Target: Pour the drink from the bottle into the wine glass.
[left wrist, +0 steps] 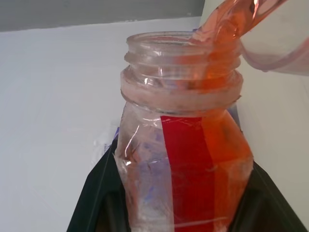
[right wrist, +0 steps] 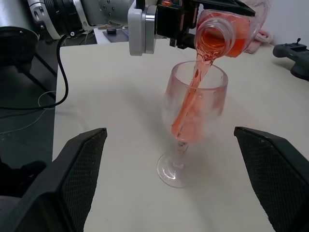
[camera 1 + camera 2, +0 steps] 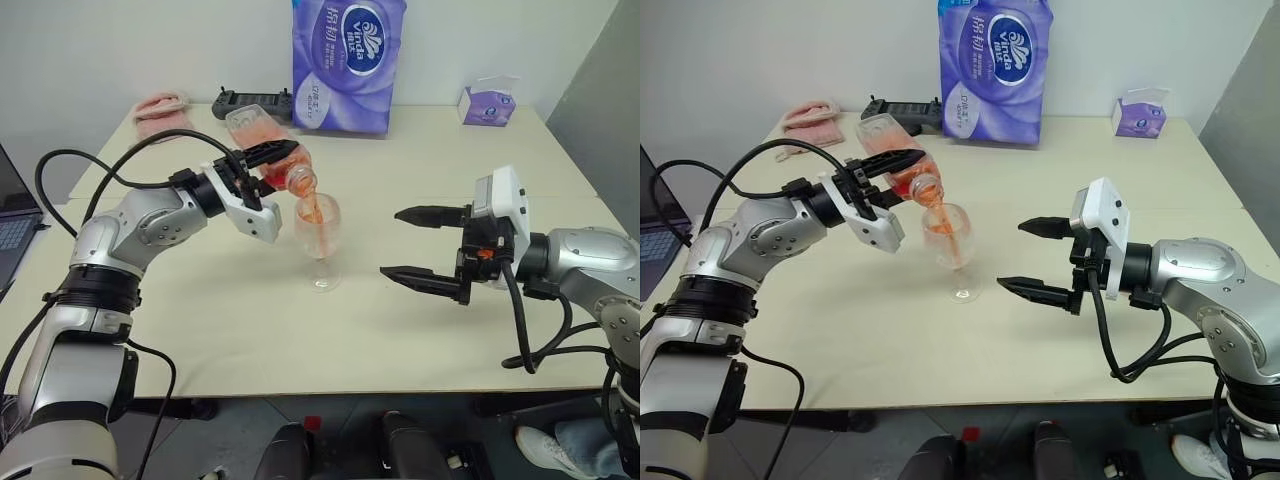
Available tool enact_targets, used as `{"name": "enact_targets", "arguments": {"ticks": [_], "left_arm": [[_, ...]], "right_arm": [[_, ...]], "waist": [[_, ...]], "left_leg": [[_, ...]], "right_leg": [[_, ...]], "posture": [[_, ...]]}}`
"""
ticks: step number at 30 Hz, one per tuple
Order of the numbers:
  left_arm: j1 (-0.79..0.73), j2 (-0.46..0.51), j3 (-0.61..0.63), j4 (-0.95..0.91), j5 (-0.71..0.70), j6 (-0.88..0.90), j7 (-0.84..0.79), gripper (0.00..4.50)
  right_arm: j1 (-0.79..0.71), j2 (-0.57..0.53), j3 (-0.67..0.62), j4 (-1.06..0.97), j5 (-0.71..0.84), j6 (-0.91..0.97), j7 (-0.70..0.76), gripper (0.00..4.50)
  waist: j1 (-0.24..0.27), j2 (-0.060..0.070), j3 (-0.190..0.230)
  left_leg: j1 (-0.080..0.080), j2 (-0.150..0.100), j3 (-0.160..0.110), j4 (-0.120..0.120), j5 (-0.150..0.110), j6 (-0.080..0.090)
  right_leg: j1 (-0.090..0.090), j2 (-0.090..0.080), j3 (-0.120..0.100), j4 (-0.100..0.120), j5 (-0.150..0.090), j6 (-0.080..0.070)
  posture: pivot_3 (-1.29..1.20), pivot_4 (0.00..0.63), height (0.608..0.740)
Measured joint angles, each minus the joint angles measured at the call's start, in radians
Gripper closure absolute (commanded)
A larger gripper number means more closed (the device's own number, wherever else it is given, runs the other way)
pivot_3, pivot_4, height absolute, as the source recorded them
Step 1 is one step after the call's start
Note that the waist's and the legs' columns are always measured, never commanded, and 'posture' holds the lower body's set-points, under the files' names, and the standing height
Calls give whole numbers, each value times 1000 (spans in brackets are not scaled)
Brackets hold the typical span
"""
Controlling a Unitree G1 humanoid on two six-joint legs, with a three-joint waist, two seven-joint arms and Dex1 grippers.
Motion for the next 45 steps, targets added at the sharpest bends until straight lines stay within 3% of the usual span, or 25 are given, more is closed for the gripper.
{"name": "enact_targets", "arguments": {"ticks": [31, 34, 38, 45], "left_arm": [[-1, 12, -7, 1, -2, -20, 5, 2794], [1, -12, -4, 19, -120, 12, -45, 2795], [35, -56, 0, 7, -394, 119, -220, 2806], [135, -100, 29, -140, -698, 362, -421, 2808]], "right_arm": [[-41, 36, 15, 47, -19, 47, -86, 0], [-42, 36, 15, 47, -19, 48, -87, 0], [-50, 39, 16, 50, -19, 48, -85, 0], [-92, 44, 18, 88, -19, 46, -68, 0]], "waist": [[0, 0, 0], [0, 0, 0], [-3, 0, 0], [-3, 0, 0]], "left_leg": [[0, 0, 0, 0, 0, 0], [0, 0, 0, 0, 0, 0], [0, 1, 0, 1, 0, 0], [0, 1, -1, 1, 0, 0]], "right_leg": [[0, 0, 0, 1, 0, 0], [0, 0, 0, 1, 0, 0], [0, 0, 0, 2, 0, 0], [0, 0, 0, 2, 0, 0]], "posture": [[0, 150, 740], [0, 150, 740], [0, 150, 740], [0, 150, 740]]}}
